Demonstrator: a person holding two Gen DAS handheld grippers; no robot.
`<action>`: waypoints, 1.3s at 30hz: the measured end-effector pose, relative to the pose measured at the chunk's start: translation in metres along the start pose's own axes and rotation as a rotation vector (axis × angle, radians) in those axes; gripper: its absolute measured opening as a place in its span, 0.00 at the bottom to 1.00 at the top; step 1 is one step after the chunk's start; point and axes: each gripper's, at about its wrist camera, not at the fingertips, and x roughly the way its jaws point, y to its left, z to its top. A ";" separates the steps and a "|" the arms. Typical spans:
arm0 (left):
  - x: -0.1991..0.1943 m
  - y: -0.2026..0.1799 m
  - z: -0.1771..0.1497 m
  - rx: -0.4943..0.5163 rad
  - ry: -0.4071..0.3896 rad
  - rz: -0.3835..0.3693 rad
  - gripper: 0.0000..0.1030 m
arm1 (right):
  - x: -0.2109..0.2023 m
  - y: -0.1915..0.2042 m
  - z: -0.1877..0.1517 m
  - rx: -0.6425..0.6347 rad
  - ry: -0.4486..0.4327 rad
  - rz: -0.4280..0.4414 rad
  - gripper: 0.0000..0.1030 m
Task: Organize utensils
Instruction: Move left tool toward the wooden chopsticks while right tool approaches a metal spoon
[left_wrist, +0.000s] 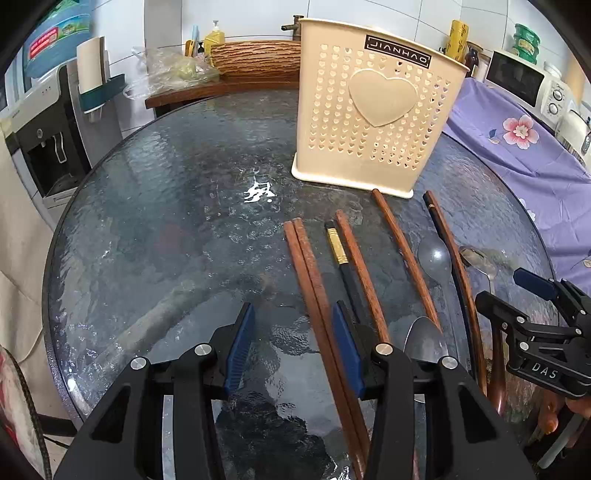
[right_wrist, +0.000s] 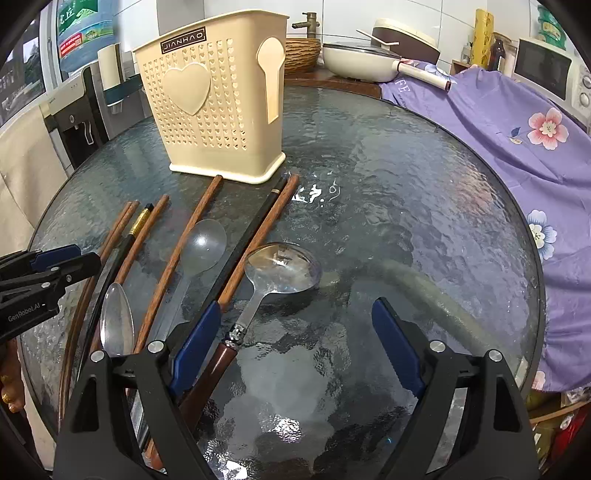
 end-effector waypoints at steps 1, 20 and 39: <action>0.000 0.001 0.000 0.000 -0.002 0.003 0.42 | 0.000 0.000 0.000 0.001 -0.001 0.002 0.81; 0.009 -0.005 0.003 0.049 0.019 0.061 0.42 | -0.002 0.000 -0.003 0.001 -0.005 -0.012 0.81; 0.025 0.007 0.027 0.028 0.068 0.072 0.37 | 0.014 -0.005 0.021 0.081 0.098 0.009 0.69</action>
